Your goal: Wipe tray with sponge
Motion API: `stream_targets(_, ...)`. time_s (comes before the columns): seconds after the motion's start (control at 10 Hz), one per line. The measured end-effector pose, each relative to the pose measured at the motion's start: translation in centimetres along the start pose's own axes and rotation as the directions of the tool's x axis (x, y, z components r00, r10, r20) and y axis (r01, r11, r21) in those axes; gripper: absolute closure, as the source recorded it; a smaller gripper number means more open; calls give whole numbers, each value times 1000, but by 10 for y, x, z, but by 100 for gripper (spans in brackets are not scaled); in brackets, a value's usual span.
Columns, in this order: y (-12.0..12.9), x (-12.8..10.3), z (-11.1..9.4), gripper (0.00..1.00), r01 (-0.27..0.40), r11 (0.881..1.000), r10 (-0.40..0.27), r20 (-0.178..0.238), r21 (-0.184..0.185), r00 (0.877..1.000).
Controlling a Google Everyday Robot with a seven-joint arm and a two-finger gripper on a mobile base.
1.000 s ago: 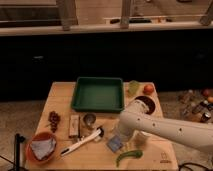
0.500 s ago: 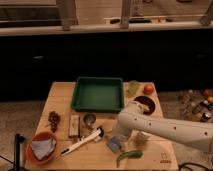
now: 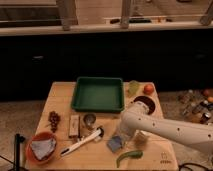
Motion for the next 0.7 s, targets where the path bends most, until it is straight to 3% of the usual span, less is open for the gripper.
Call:
stream_targets(0.3, -2, -1, 1, 98, 8, 1000, -8, 6, -1, 1000)
stream_targets(0.7, -6, -5, -9, 100, 31, 999, -32, 27, 13, 999)
